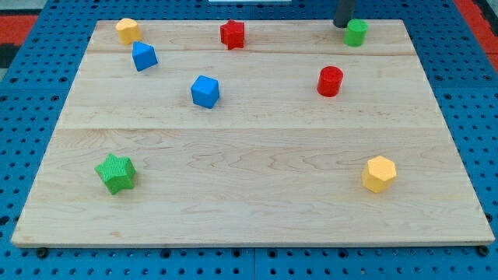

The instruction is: Put the yellow hexagon at the center left of the board

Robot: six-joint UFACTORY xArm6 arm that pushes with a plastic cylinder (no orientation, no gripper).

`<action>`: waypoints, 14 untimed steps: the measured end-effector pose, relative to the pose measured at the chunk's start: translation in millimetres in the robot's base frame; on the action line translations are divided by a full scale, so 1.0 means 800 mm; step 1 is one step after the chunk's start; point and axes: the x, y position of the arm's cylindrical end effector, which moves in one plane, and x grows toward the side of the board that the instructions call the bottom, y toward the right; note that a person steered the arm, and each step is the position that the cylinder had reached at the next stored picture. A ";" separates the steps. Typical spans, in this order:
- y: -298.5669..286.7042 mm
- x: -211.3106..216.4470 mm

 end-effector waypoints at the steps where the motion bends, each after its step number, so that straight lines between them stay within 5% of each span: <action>1: -0.005 0.000; 5: -0.020 0.003; 8: -0.113 0.068; 9: -0.167 0.109; 11: -0.124 0.247; 13: 0.034 0.340; 14: 0.055 0.420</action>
